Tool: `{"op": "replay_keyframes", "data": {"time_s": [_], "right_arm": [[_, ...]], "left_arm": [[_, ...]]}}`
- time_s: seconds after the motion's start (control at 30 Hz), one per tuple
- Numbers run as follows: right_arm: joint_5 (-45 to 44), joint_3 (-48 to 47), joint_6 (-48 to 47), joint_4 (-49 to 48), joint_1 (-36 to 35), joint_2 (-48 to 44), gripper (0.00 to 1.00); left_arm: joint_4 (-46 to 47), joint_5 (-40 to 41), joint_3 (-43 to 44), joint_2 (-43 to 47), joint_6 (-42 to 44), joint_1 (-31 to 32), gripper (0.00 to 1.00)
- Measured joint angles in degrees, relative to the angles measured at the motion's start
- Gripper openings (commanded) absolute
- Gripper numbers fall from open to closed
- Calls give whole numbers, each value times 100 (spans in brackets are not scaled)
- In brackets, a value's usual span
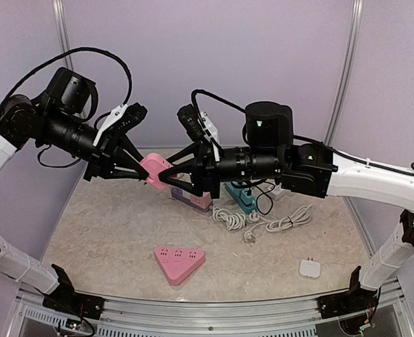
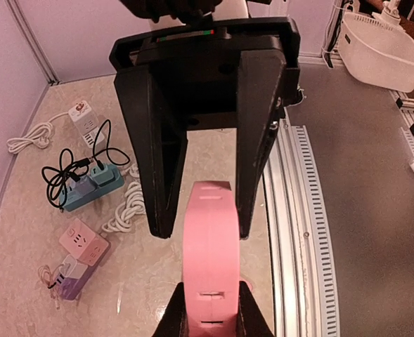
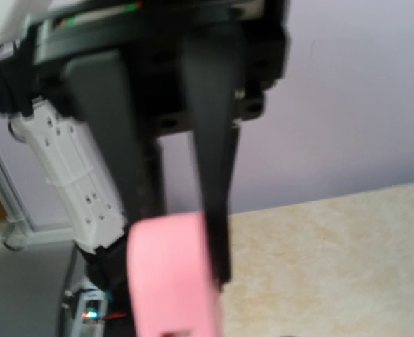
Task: Insert the plug
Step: Adjust the plug.
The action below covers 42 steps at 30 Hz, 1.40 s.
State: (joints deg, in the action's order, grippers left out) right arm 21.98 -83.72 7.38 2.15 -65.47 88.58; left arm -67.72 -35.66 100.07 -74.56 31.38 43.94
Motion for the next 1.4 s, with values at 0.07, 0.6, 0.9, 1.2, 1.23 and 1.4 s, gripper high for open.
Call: {"op": "replay_keyframes", "data": {"time_s": [0.07,0.6,0.9,1.2,1.23,1.4], "right_arm": [[44,0,87,-101,20,48,32],[577,-144,120,-210,63,498,0],[-1040,-28,546,970,278,413,0],[-1950,433,922,1641,254,1060,0],[-1950,516,951,1676,254,1080,0],[-1939,883,1025,1797,256,970,0]], "left_arm": [[2,-13,0,0,-4,0,0],[61,-81,-321,83,-162,-109,75],[903,1351,-2671,409,713,-643,72],[2417,2490,-5056,105,1314,-428,70],[2645,2564,-5239,26,1416,-350,70],[3497,2651,-5812,-319,1888,-9,72]]}}
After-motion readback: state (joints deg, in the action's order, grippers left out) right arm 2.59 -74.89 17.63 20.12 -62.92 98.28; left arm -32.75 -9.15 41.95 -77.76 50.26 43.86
